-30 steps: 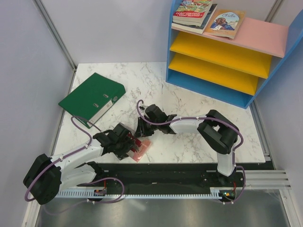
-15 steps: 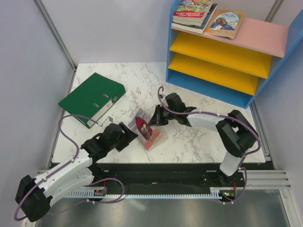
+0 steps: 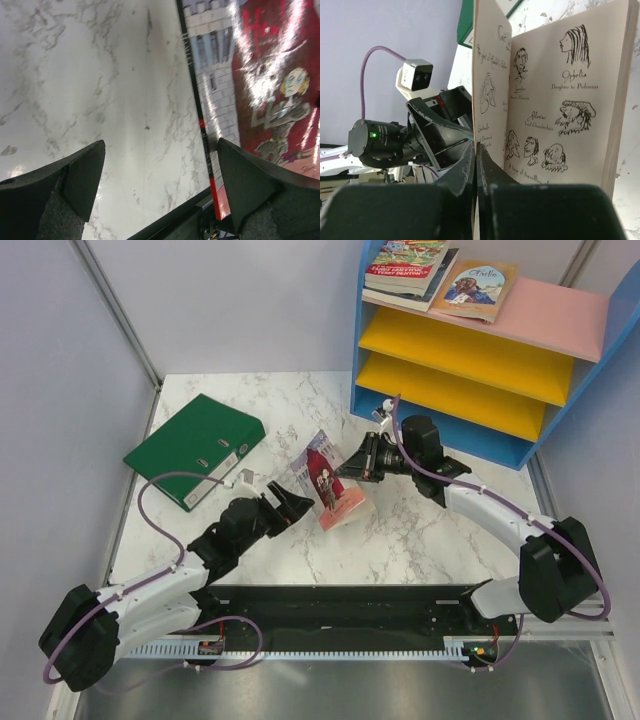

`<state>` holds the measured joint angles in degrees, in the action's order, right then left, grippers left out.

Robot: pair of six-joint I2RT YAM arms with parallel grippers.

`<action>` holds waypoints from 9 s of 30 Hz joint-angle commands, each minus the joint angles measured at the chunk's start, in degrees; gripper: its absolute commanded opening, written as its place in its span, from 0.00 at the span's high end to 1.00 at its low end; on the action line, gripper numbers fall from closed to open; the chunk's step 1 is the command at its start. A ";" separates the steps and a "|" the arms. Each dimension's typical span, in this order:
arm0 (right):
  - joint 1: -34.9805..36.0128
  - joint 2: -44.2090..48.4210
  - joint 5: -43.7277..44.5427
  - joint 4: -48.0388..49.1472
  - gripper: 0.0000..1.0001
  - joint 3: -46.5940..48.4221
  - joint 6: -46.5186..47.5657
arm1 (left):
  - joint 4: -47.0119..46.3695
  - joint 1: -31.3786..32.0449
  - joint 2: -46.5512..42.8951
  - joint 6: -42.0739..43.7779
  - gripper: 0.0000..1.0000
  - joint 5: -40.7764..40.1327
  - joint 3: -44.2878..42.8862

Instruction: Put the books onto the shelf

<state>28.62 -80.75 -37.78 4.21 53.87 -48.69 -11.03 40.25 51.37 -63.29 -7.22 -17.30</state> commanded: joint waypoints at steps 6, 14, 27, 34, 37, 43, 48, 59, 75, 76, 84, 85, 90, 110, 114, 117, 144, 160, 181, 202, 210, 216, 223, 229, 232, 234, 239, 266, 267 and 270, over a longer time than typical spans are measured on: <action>-0.76 5.25 -2.21 0.10 0.95 -3.06 -2.20 | -15.68 -0.08 3.90 6.77 0.00 1.60 -7.84; -0.76 7.01 -3.70 2.29 0.95 -5.44 -4.75 | -24.73 -0.08 12.78 3.88 0.18 5.28 -10.73; -3.04 13.59 5.59 -6.48 0.44 -12.29 0.34 | -17.99 -1.66 14.99 5.45 0.98 9.50 -19.43; -8.14 16.32 7.11 -8.52 0.26 -15.63 2.10 | -16.04 -9.04 13.66 5.19 0.98 20.74 -23.65; -9.28 18.17 7.19 -7.99 0.18 -14.93 3.51 | -18.49 -12.29 16.82 4.84 0.98 28.47 -27.07; -11.39 21.16 4.83 -4.57 0.06 -14.58 2.20 | -21.31 -13.97 24.47 4.75 0.98 38.07 -32.09; -11.48 22.74 2.10 -0.35 0.04 -16.60 -0.17 | -24.74 -14.06 28.07 3.61 0.98 40.18 -32.36; -11.48 26.87 0.16 6.95 0.03 -25.12 -6.51 | -43.55 -14.32 36.42 -9.39 0.98 41.94 -31.21; -11.48 29.24 2.18 30.33 0.11 -34.71 -21.89 | -48.30 -13.44 41.00 -13.35 0.98 41.33 -30.69; -11.48 29.33 2.27 30.86 0.13 -34.79 -22.15 | -48.39 -13.44 41.35 -13.35 0.98 41.24 -30.43; -11.57 28.81 -0.80 38.77 0.49 -34.53 -27.25 | -49.53 -13.44 42.75 -13.88 0.98 40.45 -29.20; -11.48 28.89 -1.15 38.60 0.54 -33.83 -27.34 | -49.44 -13.44 42.84 -13.88 0.98 40.36 -29.19; -11.48 30.47 -3.09 33.43 0.73 -31.99 -25.68 | -48.92 -13.44 44.16 -13.97 0.98 40.27 -30.42; -11.75 24.60 -0.02 -12.28 1.00 8.60 2.27 | -31.86 -16.78 34.59 1.32 0.45 41.32 -18.84; -13.23 19.15 0.78 -20.97 1.00 23.36 5.88 | -34.06 -16.61 33.79 2.03 0.39 42.12 -11.73; -16.04 13.62 0.00 -25.20 1.00 35.66 8.17 | -34.68 -16.17 33.62 2.99 0.30 42.47 -8.64; -49.18 -23.13 -15.83 -12.74 1.00 75.25 -12.65 | -37.31 0.44 32.48 0.18 0.01 38.95 -5.02; -49.63 -27.89 -15.13 -6.85 1.00 72.26 -19.96 | -36.61 1.32 33.88 0.01 0.01 37.11 -4.23; -47.26 -25.86 -16.10 -6.67 1.00 64.08 -21.01 | -36.43 1.32 33.79 -0.17 0.01 36.67 -3.27; -46.90 -24.37 -16.54 -10.01 0.88 61.62 -19.25 | -35.99 1.32 33.97 -0.61 0.01 36.14 -4.06; -46.99 -25.24 -14.34 -9.92 0.90 63.55 -20.04 | -35.73 1.32 33.18 -0.61 0.02 36.05 -3.97; -47.08 -26.30 -14.43 -9.92 0.88 65.14 -20.92 | -35.64 1.32 33.00 -0.52 0.02 35.79 -3.35; -47.17 -26.56 -14.52 -9.92 0.76 64.96 -21.01 | -35.56 1.32 32.91 -0.52 0.02 35.79 -3.27; -47.78 -25.95 -13.64 -9.92 0.53 64.79 -21.10 | -36.17 1.32 32.74 -0.70 0.02 35.79 -2.65; -48.04 -25.69 -13.20 -9.92 0.40 64.96 -21.19 | -36.61 1.32 32.48 -0.87 0.02 35.70 -2.21; -48.31 -25.25 -13.11 -9.83 0.02 64.70 -21.19 | -36.70 1.32 32.30 -0.87 0.02 35.79 -1.95; -48.92 -23.05 -11.97 -10.01 0.02 62.77 -20.57 | -36.87 1.32 31.42 -1.14 0.02 35.61 -1.33; -49.80 -16.19 -2.65 -32.50 0.02 62.58 -0.55 | -36.52 1.32 29.57 -0.96 0.03 35.79 0.16; -49.80 -16.37 -2.48 -33.55 0.02 62.94 -0.10 | -36.52 1.32 29.49 -0.96 0.03 35.70 0.16; -49.80 -16.63 -2.47 -33.56 0.07 63.46 0.26 | -36.35 1.32 29.40 -0.87 0.03 35.70 0.16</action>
<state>-20.69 -97.54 -42.63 -23.77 115.35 -52.23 -45.89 41.28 82.32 -63.64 29.87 -17.45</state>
